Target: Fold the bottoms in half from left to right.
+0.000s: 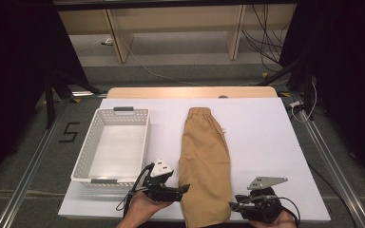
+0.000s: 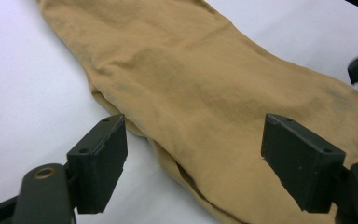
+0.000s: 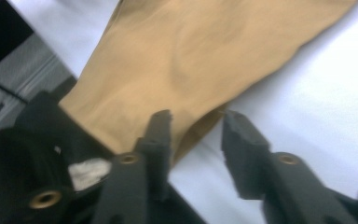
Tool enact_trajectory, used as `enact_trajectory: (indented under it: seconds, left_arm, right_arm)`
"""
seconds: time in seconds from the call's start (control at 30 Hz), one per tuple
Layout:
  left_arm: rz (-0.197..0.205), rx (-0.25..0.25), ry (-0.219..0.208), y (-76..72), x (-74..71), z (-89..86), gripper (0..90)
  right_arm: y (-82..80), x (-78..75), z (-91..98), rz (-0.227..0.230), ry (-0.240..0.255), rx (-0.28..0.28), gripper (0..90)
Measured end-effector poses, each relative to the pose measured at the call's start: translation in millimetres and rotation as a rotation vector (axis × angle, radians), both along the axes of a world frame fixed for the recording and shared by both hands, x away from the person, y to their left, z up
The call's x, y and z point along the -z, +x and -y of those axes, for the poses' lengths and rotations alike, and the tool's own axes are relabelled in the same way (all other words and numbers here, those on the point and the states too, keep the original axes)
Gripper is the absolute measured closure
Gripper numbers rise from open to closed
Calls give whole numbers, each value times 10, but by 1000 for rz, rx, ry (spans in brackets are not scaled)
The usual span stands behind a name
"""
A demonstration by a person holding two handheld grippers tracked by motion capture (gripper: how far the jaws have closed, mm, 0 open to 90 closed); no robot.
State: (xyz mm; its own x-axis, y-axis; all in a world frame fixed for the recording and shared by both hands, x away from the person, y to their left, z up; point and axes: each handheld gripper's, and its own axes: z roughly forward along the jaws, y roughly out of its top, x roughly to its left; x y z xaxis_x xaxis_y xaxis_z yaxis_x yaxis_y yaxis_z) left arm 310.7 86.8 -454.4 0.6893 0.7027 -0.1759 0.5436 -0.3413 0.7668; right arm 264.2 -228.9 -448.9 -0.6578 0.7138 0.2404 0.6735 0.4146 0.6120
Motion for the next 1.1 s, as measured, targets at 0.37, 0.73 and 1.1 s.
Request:
enact_trajectory:
  seconds: [0.37, 0.73, 1.1]
  left_arm:
    - [5, -18, -15, 24, -8, 22, 222]
    - [13, -25, -25, 97, -20, 118, 214]
    - [-17, -74, -71, 256, 0, 116, 211]
  right_arm:
    - [197, -99, 143, 126, 94, 87, 340]
    - [444, -129, 220, 183, 98, 132, 270]
    - [752, -162, 207, 235, 103, 160, 260]
